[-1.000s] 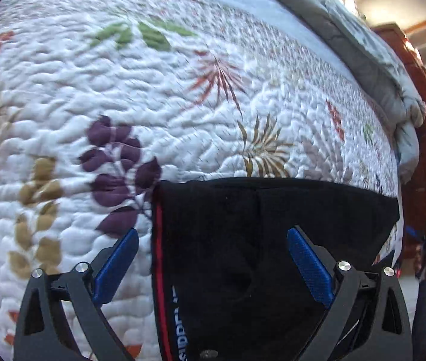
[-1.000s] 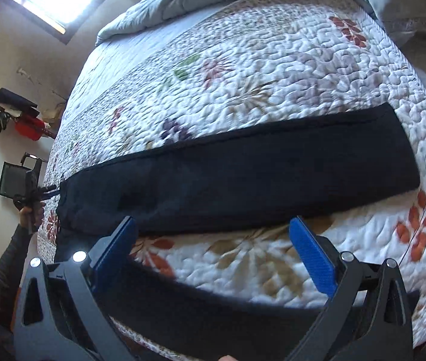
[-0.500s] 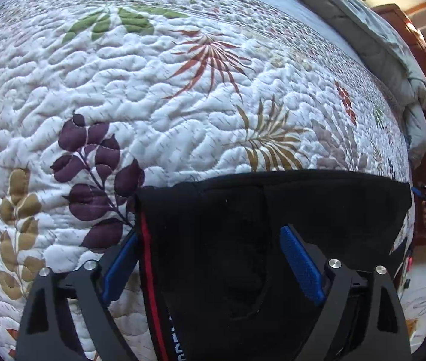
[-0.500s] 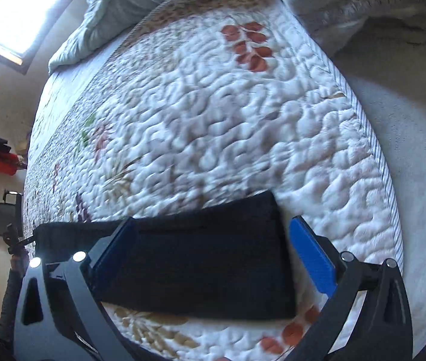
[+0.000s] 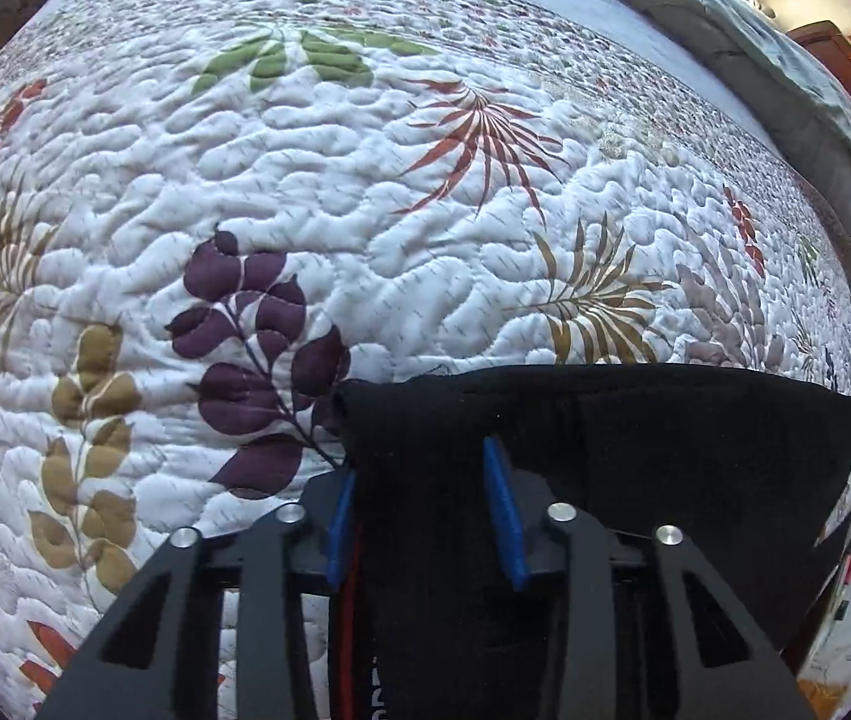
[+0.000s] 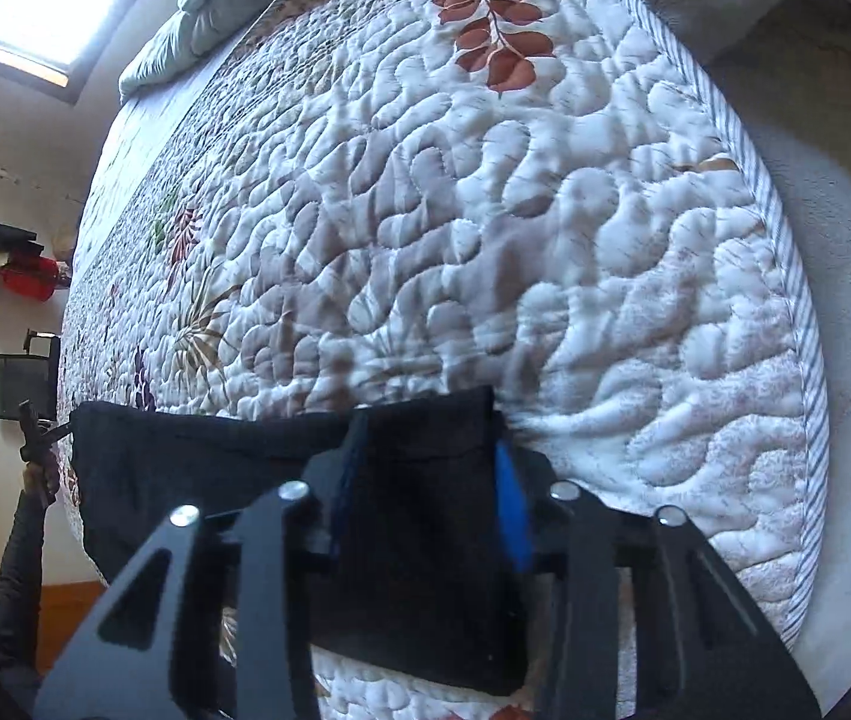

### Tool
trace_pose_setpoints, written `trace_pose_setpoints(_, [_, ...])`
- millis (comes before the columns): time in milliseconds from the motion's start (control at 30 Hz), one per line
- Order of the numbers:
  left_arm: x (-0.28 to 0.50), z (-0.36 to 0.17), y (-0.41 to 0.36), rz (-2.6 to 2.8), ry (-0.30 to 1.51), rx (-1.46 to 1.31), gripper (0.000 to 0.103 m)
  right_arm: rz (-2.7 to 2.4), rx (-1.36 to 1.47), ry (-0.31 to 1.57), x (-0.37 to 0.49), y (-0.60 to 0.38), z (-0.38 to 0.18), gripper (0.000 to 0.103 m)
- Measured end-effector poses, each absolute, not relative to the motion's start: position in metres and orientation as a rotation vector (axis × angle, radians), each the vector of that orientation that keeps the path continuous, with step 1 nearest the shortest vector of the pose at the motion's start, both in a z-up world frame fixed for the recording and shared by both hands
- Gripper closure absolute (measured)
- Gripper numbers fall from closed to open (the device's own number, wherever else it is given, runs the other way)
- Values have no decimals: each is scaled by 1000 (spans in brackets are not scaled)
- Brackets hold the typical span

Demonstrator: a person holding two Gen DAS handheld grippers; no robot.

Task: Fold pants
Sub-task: 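Lower the left tool to the waistband while the right tool reaches the leg hems, then close the left tool on the waistband while the right tool grips the hems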

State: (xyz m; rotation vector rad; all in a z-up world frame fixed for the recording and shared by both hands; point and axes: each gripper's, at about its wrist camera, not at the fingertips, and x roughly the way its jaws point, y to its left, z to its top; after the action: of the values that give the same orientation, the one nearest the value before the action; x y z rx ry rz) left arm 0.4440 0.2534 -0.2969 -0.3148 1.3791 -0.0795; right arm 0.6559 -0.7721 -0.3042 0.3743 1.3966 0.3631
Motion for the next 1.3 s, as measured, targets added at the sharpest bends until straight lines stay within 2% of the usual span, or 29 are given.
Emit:
trace_pose_setpoints(33, [444, -296, 252, -83, 1380, -309, 73, 367, 367, 1396, 653, -774, -302, 73])
trace_pose_setpoints(100, [444, -294, 251, -87, 1377, -300, 77, 363, 351, 1389, 652, -777, -300, 91])
trace_pose_setpoints(167, [443, -293, 251, -87, 1365, -314, 84, 357, 338, 1376, 652, -779, -298, 94])
trace_pose_setpoints(333, [429, -282, 255, -74, 1306, -330, 90, 331, 297, 1323, 645, -773, -285, 96])
trace_pose_setpoints(633, [404, -232, 251, -65, 1171, -362, 91, 305, 295, 1177, 600, -783, -237, 96])
trace_pose_setpoints(933, [344, -159, 236, -121, 1029, -370, 91, 245, 223, 1039, 533, -781, -192, 96])
trace_pose_setpoints(1100, [292, -135, 228, -152, 983, -367, 91, 182, 150, 978, 484, -779, -187, 96])
trace_pose_setpoints(1300, [230, -133, 217, -180, 976, -342, 91, 98, 74, 894, 411, -770, -198, 95])
